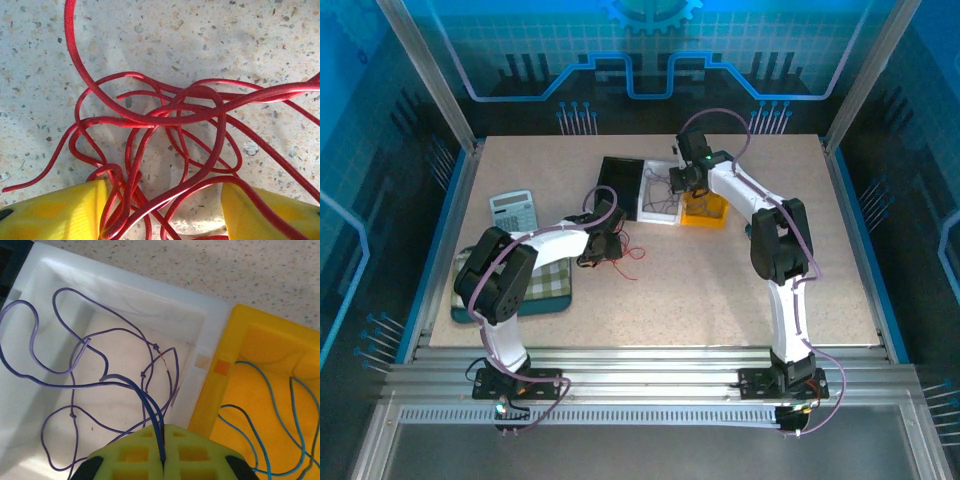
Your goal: Untangle the cables
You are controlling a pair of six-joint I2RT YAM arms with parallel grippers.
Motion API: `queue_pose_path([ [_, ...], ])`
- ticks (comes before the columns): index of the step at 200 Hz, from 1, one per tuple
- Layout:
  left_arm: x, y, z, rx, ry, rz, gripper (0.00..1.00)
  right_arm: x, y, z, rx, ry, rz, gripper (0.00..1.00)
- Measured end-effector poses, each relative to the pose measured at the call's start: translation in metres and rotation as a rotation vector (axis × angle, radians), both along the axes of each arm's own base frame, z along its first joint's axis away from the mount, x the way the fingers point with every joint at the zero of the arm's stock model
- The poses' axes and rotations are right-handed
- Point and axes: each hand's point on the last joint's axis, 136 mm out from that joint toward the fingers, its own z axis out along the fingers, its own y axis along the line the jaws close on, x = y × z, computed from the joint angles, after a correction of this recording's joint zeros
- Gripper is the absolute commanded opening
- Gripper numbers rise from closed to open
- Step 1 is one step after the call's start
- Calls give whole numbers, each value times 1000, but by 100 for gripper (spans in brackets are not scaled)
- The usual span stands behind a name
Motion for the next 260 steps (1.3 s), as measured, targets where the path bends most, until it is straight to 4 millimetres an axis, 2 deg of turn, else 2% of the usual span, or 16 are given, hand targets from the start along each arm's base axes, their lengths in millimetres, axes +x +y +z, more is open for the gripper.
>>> queue_pose_path([
  [62,0,0,0,4,6,-2,64,0,-5,1,-83,-18,-1,7],
  [111,0,-1,0,5,7,-5,64,6,20,13,-94,-44,37,13],
  [143,-1,0,0,5,7,-5,64,5,26,1,-119,-27,43,12],
  [179,-1,0,0,5,7,-5,63,-2,13,-9,-157,-17,26,12],
  [237,0,-1,0,6,7,-8,64,-2,-19,24,-188,-90,-33,12],
  [260,0,-1,0,6,7,-8,64,-2,-24,26,-193,-99,-40,11],
])
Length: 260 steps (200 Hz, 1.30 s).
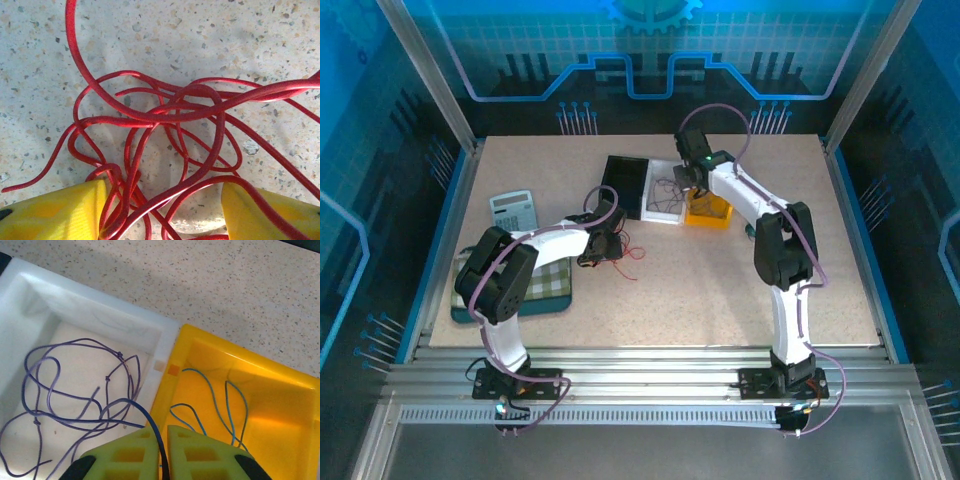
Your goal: Untangle the cables
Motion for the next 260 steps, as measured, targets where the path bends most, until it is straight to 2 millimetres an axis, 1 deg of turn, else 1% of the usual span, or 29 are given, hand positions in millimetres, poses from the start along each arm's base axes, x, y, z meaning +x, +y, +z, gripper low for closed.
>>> queue_pose_path([
  [33,0,0,0,0,0,0,64,0,6,1,3,0,17,13],
  [50,0,0,0,2,0,-6,64,4,16,3,15,-8,38,15],
  [59,0,0,0,4,0,-12,64,7,23,4,28,-11,55,21],
  [76,0,-1,0,4,1,-21,64,13,37,2,73,-7,88,36],
  [87,0,-2,1,2,1,-25,64,15,43,-2,91,2,106,42],
  [105,0,-3,2,-4,0,-30,64,13,46,-8,120,27,116,48],
  [125,0,-5,3,-18,-3,-33,64,13,43,-8,146,24,107,52],
  [136,1,-7,5,-31,-6,-36,64,8,38,-9,152,25,106,53],
  [153,4,-10,8,-53,-16,-46,64,-6,32,-5,164,20,115,54],
  [162,4,-11,9,-68,-19,-47,64,-17,30,1,178,13,127,54],
  [181,5,-11,12,-102,-26,-51,64,-42,37,18,228,-16,189,53],
  [188,5,-10,12,-118,-25,-50,64,-54,41,24,247,-26,223,53],
  [198,5,-10,12,-136,-26,-49,64,-73,53,32,279,-37,287,53],
  [210,4,-9,12,-154,-23,-47,64,-96,72,33,316,-28,366,53],
  [222,3,-9,11,-167,-16,-48,63,-119,94,27,353,2,452,53],
  [232,2,-10,11,-178,-12,-50,63,-138,113,16,379,43,516,54],
  [236,2,-11,11,-183,-11,-52,63,-146,119,8,385,69,540,54],
  [247,2,-11,10,-194,-10,-53,63,-163,132,-10,397,131,583,54],
  [260,1,-13,10,-209,-6,-57,63,-175,142,-30,408,195,614,54],
])
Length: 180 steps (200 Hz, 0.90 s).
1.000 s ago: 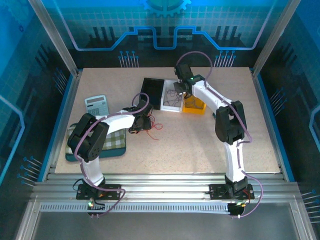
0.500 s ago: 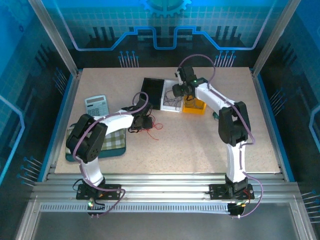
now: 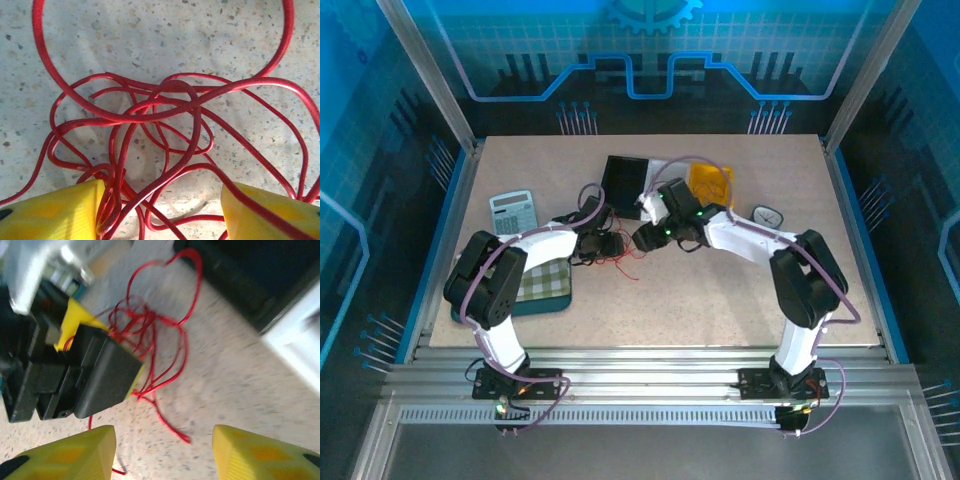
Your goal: Untangle the cables
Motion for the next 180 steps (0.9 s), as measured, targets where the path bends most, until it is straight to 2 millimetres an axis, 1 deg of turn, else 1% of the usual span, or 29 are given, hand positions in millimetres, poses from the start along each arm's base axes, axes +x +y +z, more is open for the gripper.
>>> queue_pose_path([
  [18,1,1,0,-14,3,3,63,-5,4,-24,-12,58,20,54],
  [35,2,2,0,-23,6,7,63,-6,3,-41,-30,90,21,54],
  [53,2,3,0,-27,8,10,63,-6,4,-51,-43,110,22,54],
  [70,2,4,1,-31,9,12,63,-3,7,-56,-45,116,24,53],
  [80,2,4,1,-31,10,11,63,-1,8,-59,-46,121,24,48],
  [88,2,4,1,-31,10,12,63,-1,9,-62,-45,127,23,40],
  [92,2,4,1,-31,10,13,62,-1,9,-63,-47,125,30,34],
  [93,2,4,1,-31,10,13,62,-1,9,-63,-47,127,29,34],
  [96,2,4,1,-31,10,13,61,-2,9,-64,-46,133,24,28],
  [104,2,4,1,-32,10,17,59,-2,9,-66,-47,137,25,17],
  [112,3,5,0,-33,12,24,56,-2,9,-66,-49,133,29,10],
  [122,3,6,0,-35,14,32,54,-1,9,-65,-45,139,17,3],
  [130,3,7,0,-35,15,39,49,0,9,-65,-44,133,17,0],
  [146,3,12,-2,-23,24,63,42,-2,3,-65,-50,128,2,0],
  [151,3,14,-3,-14,27,66,39,-4,1,-65,-52,126,-1,0],
  [161,3,17,-7,4,39,81,32,-7,-6,-63,-61,119,-20,0],
  [180,3,21,-9,30,58,108,25,-12,-23,-56,-79,100,-66,0],
])
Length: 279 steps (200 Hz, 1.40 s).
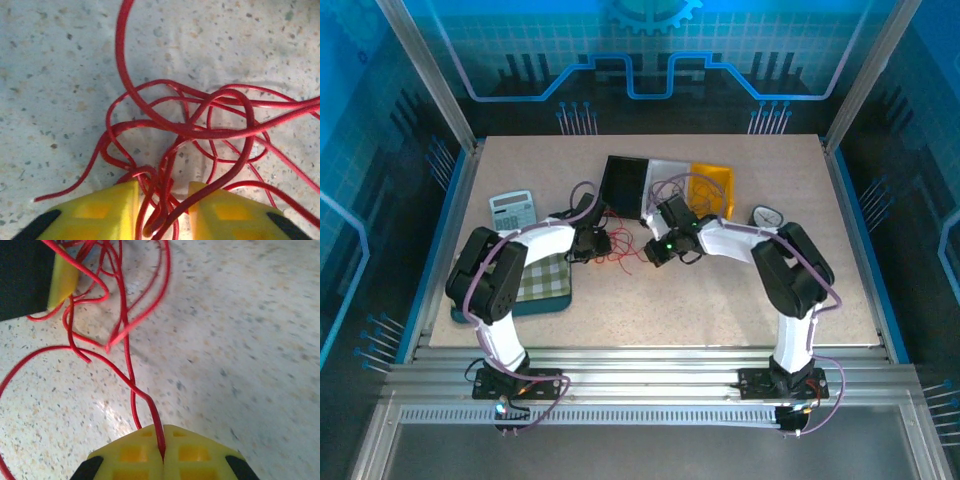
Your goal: Untangle the cables
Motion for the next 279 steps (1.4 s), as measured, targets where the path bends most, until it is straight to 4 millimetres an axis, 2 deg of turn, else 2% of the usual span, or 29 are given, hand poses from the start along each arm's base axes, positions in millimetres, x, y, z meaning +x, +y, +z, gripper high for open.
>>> queue_pose_path([
  [30,1,4,-1,24,18,25,17,3,-33,15,-28,-53,-131,0],
  [54,5,1,-1,21,12,24,17,14,-65,34,-52,-122,-280,0],
  [86,7,-1,0,14,3,21,18,23,-99,60,-67,-211,-433,0],
  [111,8,-3,1,10,-1,24,27,32,-130,75,-73,-257,-559,0],
  [132,7,2,-1,11,2,50,41,39,-177,84,-109,-293,-713,0],
  [143,9,1,-1,8,-3,54,42,43,-207,92,-120,-312,-809,0],
  [162,9,1,-1,7,-6,53,42,46,-231,106,-105,-341,-890,0],
  [178,10,1,-1,6,-8,53,41,48,-230,118,-55,-361,-887,0],
  [188,9,1,-1,5,-8,53,35,50,-223,125,-14,-373,-867,0],
  [231,8,2,-1,4,-11,46,33,52,-173,147,117,-393,-729,0],
  [260,7,1,0,-9,-26,31,29,59,-140,185,220,-448,-648,0],
  [279,6,2,-1,-9,-27,16,17,67,-125,210,276,-492,-621,0],
])
